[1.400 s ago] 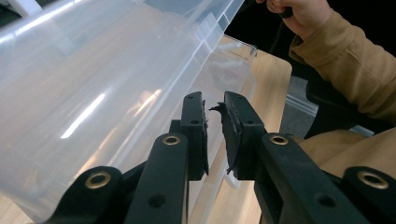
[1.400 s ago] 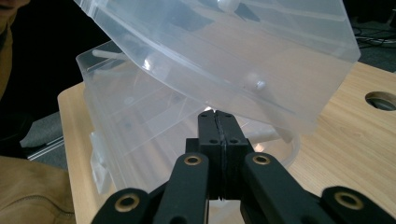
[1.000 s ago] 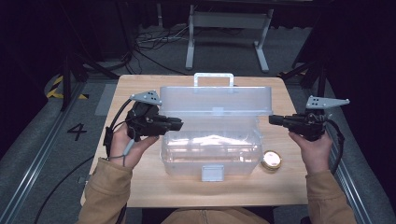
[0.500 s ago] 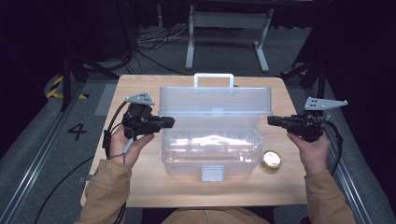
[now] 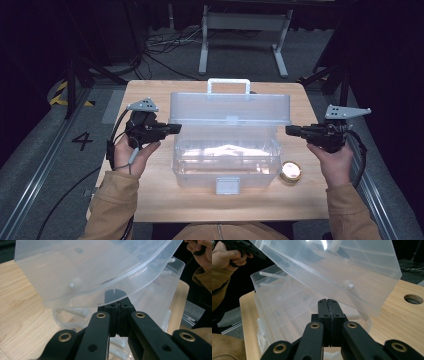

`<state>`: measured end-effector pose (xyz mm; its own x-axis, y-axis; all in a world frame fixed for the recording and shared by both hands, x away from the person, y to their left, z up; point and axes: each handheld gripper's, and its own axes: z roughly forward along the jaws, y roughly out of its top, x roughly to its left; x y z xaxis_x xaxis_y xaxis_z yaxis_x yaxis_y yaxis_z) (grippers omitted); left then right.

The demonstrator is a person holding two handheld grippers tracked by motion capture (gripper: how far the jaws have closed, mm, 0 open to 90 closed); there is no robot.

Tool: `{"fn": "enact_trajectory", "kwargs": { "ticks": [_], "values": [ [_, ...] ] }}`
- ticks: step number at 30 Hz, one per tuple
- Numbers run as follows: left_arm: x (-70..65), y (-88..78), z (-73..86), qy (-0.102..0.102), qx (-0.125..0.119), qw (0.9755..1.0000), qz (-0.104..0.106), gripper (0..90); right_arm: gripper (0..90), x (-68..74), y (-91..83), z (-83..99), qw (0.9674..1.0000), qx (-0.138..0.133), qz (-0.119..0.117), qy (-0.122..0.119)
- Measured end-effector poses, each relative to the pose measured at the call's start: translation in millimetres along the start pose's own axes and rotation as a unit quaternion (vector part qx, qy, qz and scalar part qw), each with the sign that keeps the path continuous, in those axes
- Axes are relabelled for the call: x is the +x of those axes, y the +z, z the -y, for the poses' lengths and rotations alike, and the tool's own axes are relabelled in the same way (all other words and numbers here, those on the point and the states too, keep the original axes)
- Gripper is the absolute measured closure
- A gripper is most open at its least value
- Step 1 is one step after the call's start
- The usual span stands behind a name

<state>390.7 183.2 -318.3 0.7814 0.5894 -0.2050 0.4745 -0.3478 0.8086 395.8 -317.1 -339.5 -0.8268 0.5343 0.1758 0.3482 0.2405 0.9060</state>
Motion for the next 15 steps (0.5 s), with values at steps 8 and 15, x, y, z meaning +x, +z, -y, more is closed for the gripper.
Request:
{"fn": "enact_trajectory", "kwargs": {
  "ticks": [8,15],
  "values": [
    [3.1,-1.2,-1.3,0.005,-0.001,1.0,-0.003,89.1,79.2,3.0,-1.3,3.1,1.0,0.003,-0.001,-0.004],
    [6.2,-1.3,-3.4,0.011,-0.004,0.9999,0.001,89.0,62.2,4.4,-7.0,5.8,0.9993,-0.008,0.036,-0.007]
  ]
}}
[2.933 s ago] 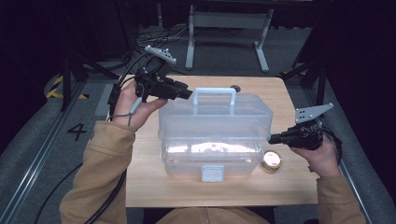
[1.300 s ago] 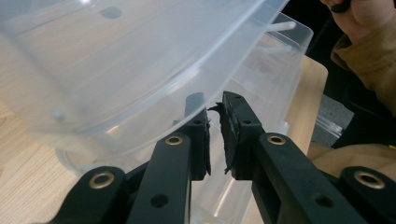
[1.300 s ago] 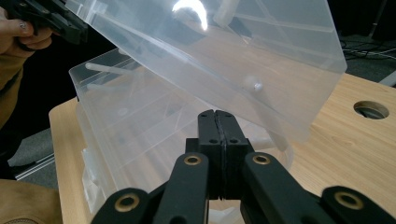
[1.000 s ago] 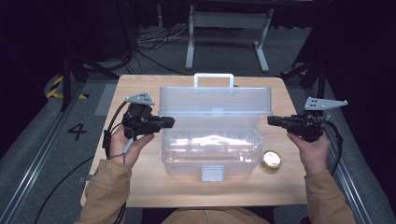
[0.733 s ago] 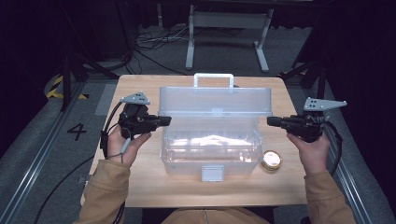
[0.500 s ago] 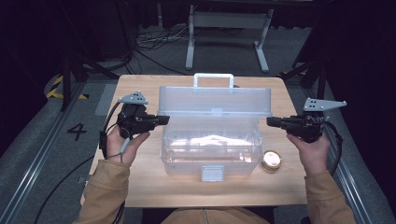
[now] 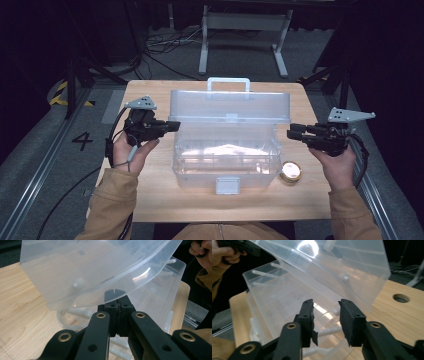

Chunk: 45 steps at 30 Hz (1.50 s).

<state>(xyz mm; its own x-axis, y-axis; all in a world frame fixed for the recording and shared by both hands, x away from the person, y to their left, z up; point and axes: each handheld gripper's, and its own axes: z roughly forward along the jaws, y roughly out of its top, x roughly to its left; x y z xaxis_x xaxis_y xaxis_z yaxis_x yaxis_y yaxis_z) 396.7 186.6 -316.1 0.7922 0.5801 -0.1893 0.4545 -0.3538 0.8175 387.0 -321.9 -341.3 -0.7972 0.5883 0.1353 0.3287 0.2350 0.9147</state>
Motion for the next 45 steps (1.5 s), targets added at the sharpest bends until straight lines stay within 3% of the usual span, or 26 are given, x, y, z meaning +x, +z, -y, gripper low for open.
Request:
{"fn": "enact_trajectory", "kwargs": {
  "ticks": [6,8,13,14,16,19,31,34,40,45],
  "values": [
    [0.8,0.1,-2.3,-0.003,-0.002,1.0,0.003,88.2,52.0,3.8,-3.0,2.2,0.999,-0.012,0.041,-0.011],
    [1.3,0.2,-2.9,-0.002,-0.004,1.0,0.003,87.9,52.0,4.5,-2.9,2.3,0.9991,-0.014,0.039,-0.009],
    [1.6,0.1,-3.5,-0.001,-0.005,1.0,0.002,87.6,50.8,10.3,1.2,0.4,0.9961,-0.02,0.084,-0.017],
    [1.6,0.1,-3.5,-0.001,-0.005,1.0,0.002,87.6,50.8,10.3,1.2,0.4,0.9961,-0.02,0.084,-0.017],
    [1.2,0.0,-4.0,-0.001,-0.004,1.0,0.0,87.4,47.6,15.3,6.1,-2.7,0.9918,-0.017,0.124,-0.028],
    [1.0,0.2,-3.8,0.0,-0.004,1.0,0.0,87.1,44.2,20.4,11.5,-5.6,0.9885,-0.013,0.147,-0.035],
    [-1.1,0.2,-1.7,-0.001,-0.004,1.0,-0.001,86.6,44.7,23.9,33.2,-17.6,0.9867,-0.02,0.159,-0.028],
    [-2.0,-0.4,-0.9,-0.002,-0.003,1.0,-0.001,86.4,44.7,25.5,39.5,-17.9,0.9828,-0.034,0.177,-0.04],
    [-2.6,-1.1,0.6,-0.003,-0.004,1.0,-0.002,86.1,44.0,24.6,47.3,-22.0,0.9815,-0.034,0.186,-0.031],
    [-2.7,-3.7,1.3,-0.004,-0.004,1.0,-0.002,84.4,45.9,25.7,52.7,-24.6,0.977,-0.04,0.207,-0.034]
  ]
}}
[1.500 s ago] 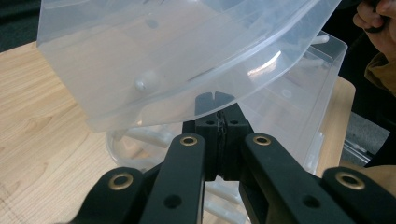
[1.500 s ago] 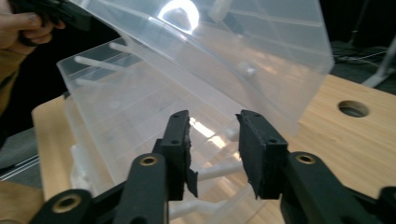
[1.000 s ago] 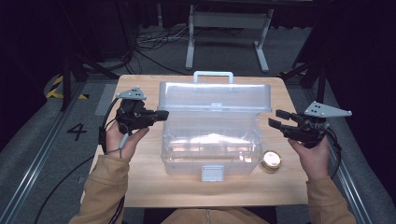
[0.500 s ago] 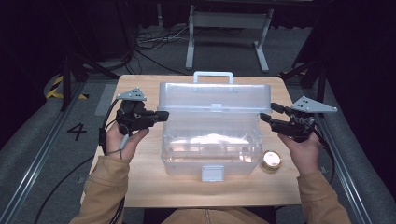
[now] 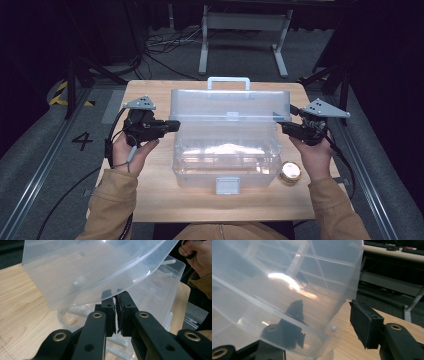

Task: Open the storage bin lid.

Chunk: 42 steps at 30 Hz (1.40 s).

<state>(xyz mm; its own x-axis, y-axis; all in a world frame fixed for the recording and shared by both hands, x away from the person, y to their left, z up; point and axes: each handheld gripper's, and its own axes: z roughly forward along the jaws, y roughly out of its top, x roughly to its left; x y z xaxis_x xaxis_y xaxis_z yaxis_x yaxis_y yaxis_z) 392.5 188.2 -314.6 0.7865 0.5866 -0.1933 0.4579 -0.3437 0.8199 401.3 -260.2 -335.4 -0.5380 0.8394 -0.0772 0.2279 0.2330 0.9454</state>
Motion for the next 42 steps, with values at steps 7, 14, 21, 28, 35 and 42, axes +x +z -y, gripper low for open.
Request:
{"fn": "enact_trajectory", "kwargs": {
  "ticks": [7,14,21,28,35,42],
  "values": [
    [-1.7,-0.8,0.3,-0.008,0.012,0.9998,0.014,74.4,53.3,5.2,1.5,0.2,0.999,-0.018,0.037,-0.02],
    [-13.7,-1.8,-0.1,0.001,0.024,0.9995,0.021,67.9,56.3,3.7,3.9,-1.8,0.9987,-0.025,0.045,-0.003],
    [-31.8,-5.6,5.1,0.019,0.044,0.9982,0.036,65.7,62.0,-2.2,7.7,-5.5,0.9985,-0.028,0.047,0.01],
    [-42.7,-9.8,13.9,0.019,0.057,0.997,0.047,65.3,67.3,-6.0,12.9,-10.9,0.9978,-0.029,0.058,0.008],
    [-53.1,-1.4,21.2,0.037,0.095,0.9923,0.07,63.0,68.1,-14.4,16.4,-14.8,0.9985,-0.029,0.042,0.017],
    [-64.9,13.4,27.0,0.059,0.143,0.9836,0.092,62.1,68.1,-20.0,20.1,-17.7,0.9986,-0.031,0.03,0.03]
  ]
}}
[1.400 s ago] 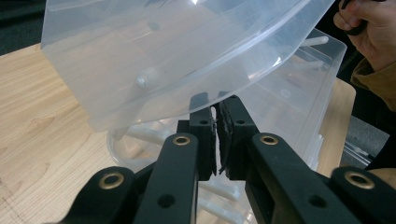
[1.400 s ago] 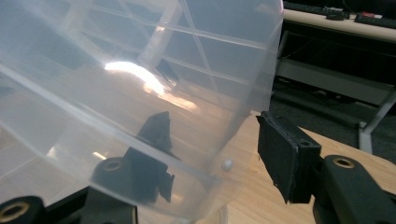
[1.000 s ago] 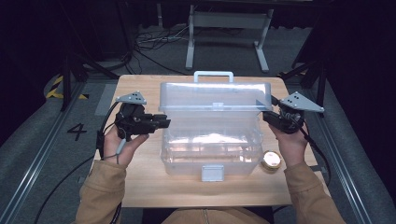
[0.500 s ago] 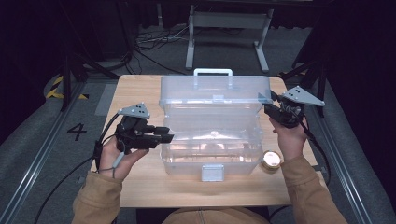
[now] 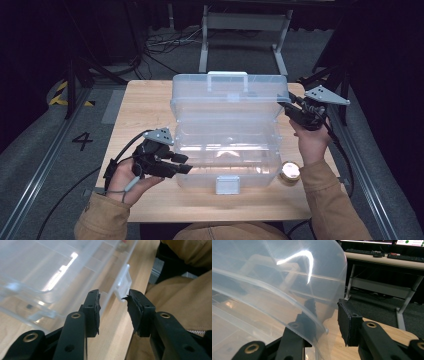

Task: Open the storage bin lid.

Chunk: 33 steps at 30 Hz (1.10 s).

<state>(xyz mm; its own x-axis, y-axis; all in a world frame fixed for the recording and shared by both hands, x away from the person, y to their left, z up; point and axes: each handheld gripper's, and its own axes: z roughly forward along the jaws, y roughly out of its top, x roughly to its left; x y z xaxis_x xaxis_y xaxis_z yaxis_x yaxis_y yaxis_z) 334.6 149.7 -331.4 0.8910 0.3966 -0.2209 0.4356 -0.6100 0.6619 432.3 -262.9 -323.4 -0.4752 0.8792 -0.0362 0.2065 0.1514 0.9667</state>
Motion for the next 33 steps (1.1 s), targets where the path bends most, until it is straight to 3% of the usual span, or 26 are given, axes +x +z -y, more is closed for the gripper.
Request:
{"fn": "enact_trajectory", "kwargs": {
  "ticks": [7,13,15,18,23,26,33],
  "values": [
    [1.8,26.6,2.2,0.001,0.051,0.9987,0.009,62.2,68.0,-3.5,2.2,-1.7,0.9999,0.001,-0.009,0.008],
    [7.2,42.8,4.5,-0.003,0.074,0.9973,0.003,62.3,67.8,-4.3,2.6,-1.9,0.9999,0.001,-0.012,0.009],
    [9.3,46.1,5.1,-0.002,0.071,0.9973,0.018,64.4,67.7,-4.4,2.4,-1.8,0.9999,0.0,-0.012,0.009],
    [8.8,49.0,4.4,0.002,0.073,0.9971,0.022,65.7,67.6,-4.5,2.2,-1.5,0.9999,-0.001,-0.013,0.008],
    [3.8,50.1,2.0,0.014,0.084,0.9963,0.006,64.3,67.6,-4.9,1.9,-1.0,0.9998,-0.001,-0.015,0.009],
    [-2.3,54.9,0.4,0.033,0.1,0.9944,-0.006,64.1,67.6,-5.1,1.7,-0.8,0.9998,-0.002,-0.016,0.01],
    [-8.6,62.8,-1.9,0.054,0.123,0.9909,-0.016,65.0,67.7,-5.7,1.8,-0.6,0.9998,-0.001,-0.018,0.011]
  ]
}}
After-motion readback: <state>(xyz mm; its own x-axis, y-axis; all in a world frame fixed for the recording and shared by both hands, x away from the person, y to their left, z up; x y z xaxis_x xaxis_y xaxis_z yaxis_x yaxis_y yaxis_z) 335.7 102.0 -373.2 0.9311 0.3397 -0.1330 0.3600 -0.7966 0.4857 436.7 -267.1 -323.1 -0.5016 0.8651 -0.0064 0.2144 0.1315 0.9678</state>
